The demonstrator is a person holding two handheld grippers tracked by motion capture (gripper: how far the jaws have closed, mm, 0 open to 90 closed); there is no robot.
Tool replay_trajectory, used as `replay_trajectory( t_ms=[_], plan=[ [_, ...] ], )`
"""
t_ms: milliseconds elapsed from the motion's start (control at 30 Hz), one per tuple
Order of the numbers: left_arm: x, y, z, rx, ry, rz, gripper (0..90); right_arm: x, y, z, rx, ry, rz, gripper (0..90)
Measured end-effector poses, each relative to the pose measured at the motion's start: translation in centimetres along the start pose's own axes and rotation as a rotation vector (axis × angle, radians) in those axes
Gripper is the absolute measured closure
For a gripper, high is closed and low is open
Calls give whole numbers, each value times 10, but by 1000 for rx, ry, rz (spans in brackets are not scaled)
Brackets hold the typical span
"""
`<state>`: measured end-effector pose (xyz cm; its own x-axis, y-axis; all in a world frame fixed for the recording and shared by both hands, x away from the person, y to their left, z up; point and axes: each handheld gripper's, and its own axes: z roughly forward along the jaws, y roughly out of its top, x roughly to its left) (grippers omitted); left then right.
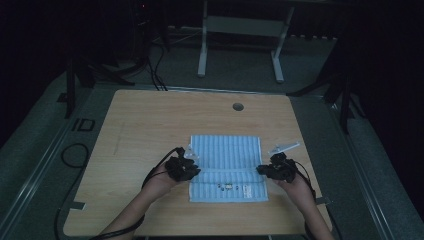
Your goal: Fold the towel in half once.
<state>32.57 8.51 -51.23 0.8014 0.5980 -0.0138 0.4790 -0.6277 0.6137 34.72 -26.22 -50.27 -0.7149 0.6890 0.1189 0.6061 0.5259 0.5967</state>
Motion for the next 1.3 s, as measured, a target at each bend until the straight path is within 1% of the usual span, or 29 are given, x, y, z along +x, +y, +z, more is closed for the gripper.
replay_trajectory(
  t_ms=[33, 100, 133, 200, 267, 333, 400, 433, 467, 500, 533, 567, 600, 667, 700, 733, 767, 833, 867, 900, 967, 1000, 1033, 1067, 1100, 1133, 1233, 1267, 1300],
  plan=[
    [-3, -2, -4, -5, -2, 3, 790, 4, -2, -6, -13, 1, -10, 827],
    [-7, -6, -11, -27, -18, 6, 790, 11, -6, -17, -33, 24, -31, 827],
    [-9, -9, -15, -39, -26, 1, 789, 16, -10, -22, -42, 25, -41, 826],
    [-14, -15, -23, -67, -65, 6, 788, 22, -18, -32, -61, 36, -54, 826],
    [-20, -22, -28, -81, -104, 21, 787, 27, -29, -38, -73, 47, -44, 823],
    [-28, -28, -31, -74, -138, 18, 783, 32, -42, -40, -58, 65, -36, 804],
    [-36, -34, -32, -59, -172, 27, 759, 37, -57, -38, -19, 82, -23, 748],
    [-40, -36, -31, -42, -209, 24, 740, 38, -62, -37, -11, 81, -18, 725],
    [-44, -38, -31, -27, -242, 19, 709, 38, -67, -37, 3, 90, -2, 701],
    [-47, -40, -30, -10, -264, 24, 691, 39, -72, -38, 18, 98, 12, 696],
    [-51, -41, -31, 0, -282, 28, 665, 39, -76, -40, 19, 93, 20, 674],
    [-53, -42, -31, 9, -307, 23, 639, 39, -78, -43, 16, 92, 29, 672],
    [-56, -42, -32, 21, -322, 32, 612, 38, -80, -47, 12, 95, 40, 663],
    [-58, -41, -34, 27, -305, 35, 584, 37, -80, -54, -2, 80, 44, 654],
    [-58, -41, -34, 27, -305, 35, 565, 37, -80, -54, -2, 80, 44, 654],
    [-56, -39, -36, 23, -279, 39, 565, 36, -79, -57, -8, 73, 47, 632],
    [-54, -38, -36, 20, -252, 32, 530, 34, -76, -59, -9, 66, 46, 615],
    [-47, -35, -37, 11, -208, 3, 471, 31, -71, -59, -14, 46, 42, 614],
    [-43, -34, -37, 8, -174, -9, 444, 30, -68, -58, -13, 46, 38, 605],
    [-39, -33, -36, 4, -142, -14, 440, 28, -65, -55, -16, 40, 33, 600],
    [-30, -30, -34, -7, -109, -37, 428, 25, -57, -50, -19, 25, 25, 588],
    [-27, -29, -33, -7, -76, -38, 426, 24, -52, -47, -15, 23, 22, 581],
    [-24, -28, -31, -11, -62, -37, 426, 23, -48, -44, -17, 17, 14, 577],
    [-24, -28, -31, -11, -62, -37, 426, 23, -48, -44, -17, 17, 14, 577],
    [-16, -25, -28, -5, -44, -43, 426, 21, -43, -41, -19, 13, 10, 575],
    [-13, -23, -26, 2, -40, -45, 426, 18, -32, -34, -13, 2, -8, 564],
    [-4, -19, -20, 18, -29, -58, 426, 11, -19, -24, 0, -3, -15, 561],
    [-4, -19, -20, 18, -29, -58, 426, 11, -19, -24, 0, -3, -15, 561],
    [3, -15, -18, 16, -13, -68, 426, 9, -15, -21, 2, -9, -20, 559]
  ],
)
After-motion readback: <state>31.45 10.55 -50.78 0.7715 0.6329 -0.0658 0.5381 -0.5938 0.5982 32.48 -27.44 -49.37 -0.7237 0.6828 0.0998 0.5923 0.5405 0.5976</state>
